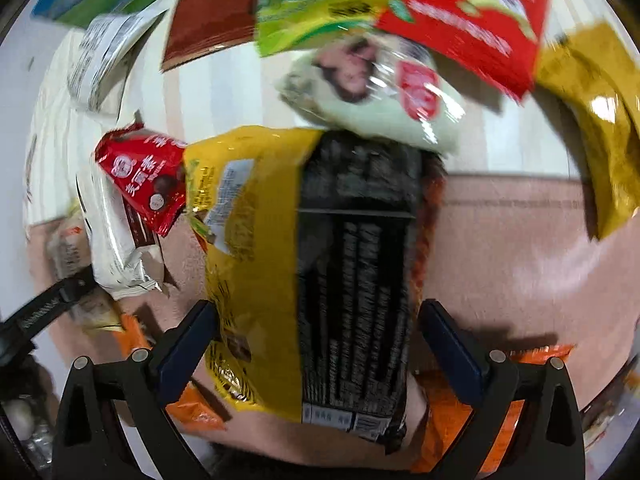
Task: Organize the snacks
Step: 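Grasp the clear bread bag with the left gripper while the right grasps the yellow-black packet, then carry both packets into the cardboard box and open both grippers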
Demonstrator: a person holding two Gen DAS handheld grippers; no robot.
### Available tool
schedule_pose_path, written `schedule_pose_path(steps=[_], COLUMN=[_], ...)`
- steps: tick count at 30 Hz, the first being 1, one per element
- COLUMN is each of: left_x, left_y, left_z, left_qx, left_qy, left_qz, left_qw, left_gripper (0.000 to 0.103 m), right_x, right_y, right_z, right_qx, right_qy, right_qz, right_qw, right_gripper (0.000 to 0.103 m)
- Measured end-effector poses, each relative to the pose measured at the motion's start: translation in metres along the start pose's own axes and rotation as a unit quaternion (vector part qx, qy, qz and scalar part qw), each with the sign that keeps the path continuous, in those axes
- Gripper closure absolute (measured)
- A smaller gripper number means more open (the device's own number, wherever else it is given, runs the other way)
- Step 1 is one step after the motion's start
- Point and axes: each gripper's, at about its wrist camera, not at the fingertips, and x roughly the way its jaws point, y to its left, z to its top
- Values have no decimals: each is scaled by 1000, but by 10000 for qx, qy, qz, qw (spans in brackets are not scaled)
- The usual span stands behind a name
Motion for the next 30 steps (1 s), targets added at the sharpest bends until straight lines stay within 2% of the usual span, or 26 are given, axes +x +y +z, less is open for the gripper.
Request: schedule_pose_path(steps=[2, 6, 8, 9, 11, 14, 17, 18, 19, 22, 23, 24, 26, 27, 30], left_x=[-1, -7, -13, -17, -28, -54, -83, -97, -109, -144, -152, -168, -187, -185, -206], left_y=[0, 13, 14, 18, 27, 33, 33, 36, 38, 26, -3, -29, -45, -79, -118], left_z=[-13, -27, -34, -37, -41, -52, -57, -59, -60, -47, -35, -2, 25, 43, 86], left_qx=[-2, 149, 228, 276, 315, 421, 559, 598, 628, 754, 806, 860, 979, 1029, 1218], left_qy=[-18, -103, -139, -169, -241, -386, -548, -644, -721, -977, -1025, -1058, -1174, -1225, -1392], left_qz=[7, 31, 30, 10, -21, -202, -392, -485, -563, -850, -926, -1071, -1307, -1359, -1526], left_qw=[10000, 9998, 9996, 9995, 9992, 9982, 9962, 9950, 9938, 9887, 9871, 9849, 9796, 9777, 9708], left_gripper=[58, 58, 58, 58, 58, 58, 58, 58, 58, 58, 58, 58, 58, 58, 58], right_x=[-5, -6, -6, -9, -22, -33, -57, -75, -73, -116, -127, -145, -170, -189, -228], right_y=[-2, -6, -20, -27, -41, -66, -87, -80, -85, -110, -111, -121, -136, -148, -173], right_z=[7, 16, 23, 27, 33, 16, 23, -7, 9, 25, 30, 44, 67, 86, 143], right_qx=[21, -187, -169, -163, -157, -91, -23, -1, -3, 10, -5, -5, 2, -11, -58], right_qy=[-25, -118, -224, -269, -356, -426, -571, -659, -717, -971, -1040, -1148, -1320, -1455, -1789], right_qz=[-38, -418, -517, -535, -358, -75, 198, 352, 439, 752, 830, 966, 1144, 1218, 1238], right_qw=[10000, 9989, 9983, 9981, 9986, 9990, 9982, 9972, 9965, 9924, 9911, 9887, 9846, 9818, 9760], right_gripper=[1, 1, 6, 13, 14, 14, 14, 14, 14, 14, 14, 14, 14, 14, 14])
